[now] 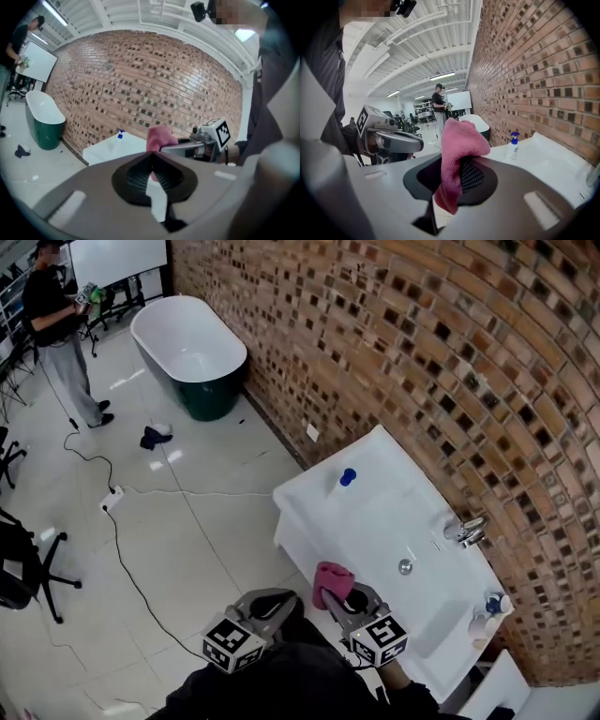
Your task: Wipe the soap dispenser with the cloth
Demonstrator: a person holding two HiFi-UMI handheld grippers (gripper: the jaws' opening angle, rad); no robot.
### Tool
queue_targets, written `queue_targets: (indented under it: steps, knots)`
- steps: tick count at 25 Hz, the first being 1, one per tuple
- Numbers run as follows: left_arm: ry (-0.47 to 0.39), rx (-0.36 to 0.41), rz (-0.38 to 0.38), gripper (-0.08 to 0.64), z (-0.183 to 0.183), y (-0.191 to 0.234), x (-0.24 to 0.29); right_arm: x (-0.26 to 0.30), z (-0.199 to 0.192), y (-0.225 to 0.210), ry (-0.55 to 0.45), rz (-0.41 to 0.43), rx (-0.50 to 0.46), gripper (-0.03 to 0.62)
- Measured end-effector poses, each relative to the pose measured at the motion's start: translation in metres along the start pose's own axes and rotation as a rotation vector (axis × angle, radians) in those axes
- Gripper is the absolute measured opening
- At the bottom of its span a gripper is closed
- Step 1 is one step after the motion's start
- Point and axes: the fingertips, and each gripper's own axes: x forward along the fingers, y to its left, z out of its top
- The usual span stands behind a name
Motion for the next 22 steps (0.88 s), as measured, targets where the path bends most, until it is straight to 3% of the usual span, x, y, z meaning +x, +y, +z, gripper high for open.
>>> queue_targets:
  steps: [7,13,18,22]
  knots:
    - [-0.013,-0.004,-0.022,0.0,0.028,0.044,0.042,0.044,0.017,-0.05,0.015,-0.001,-0.019,0.069]
    - [0.029,0.009,-0.021,0.0,0.064,0.105,0.084,0.085,0.047,-0.123,0.027,-0.025,-0.016,0.069]
    - [0.061,0.067,-0.031,0.0,0.091,0.142,0.128,0.102,0.049,-0.214,0.142,-0.161,-0.095,0.069]
    - [0.106,0.048,-0.032,0.0,0.096,0.159,0.144,0.11,0.058,-0.259,0.193,-0.238,-0.142,0.069]
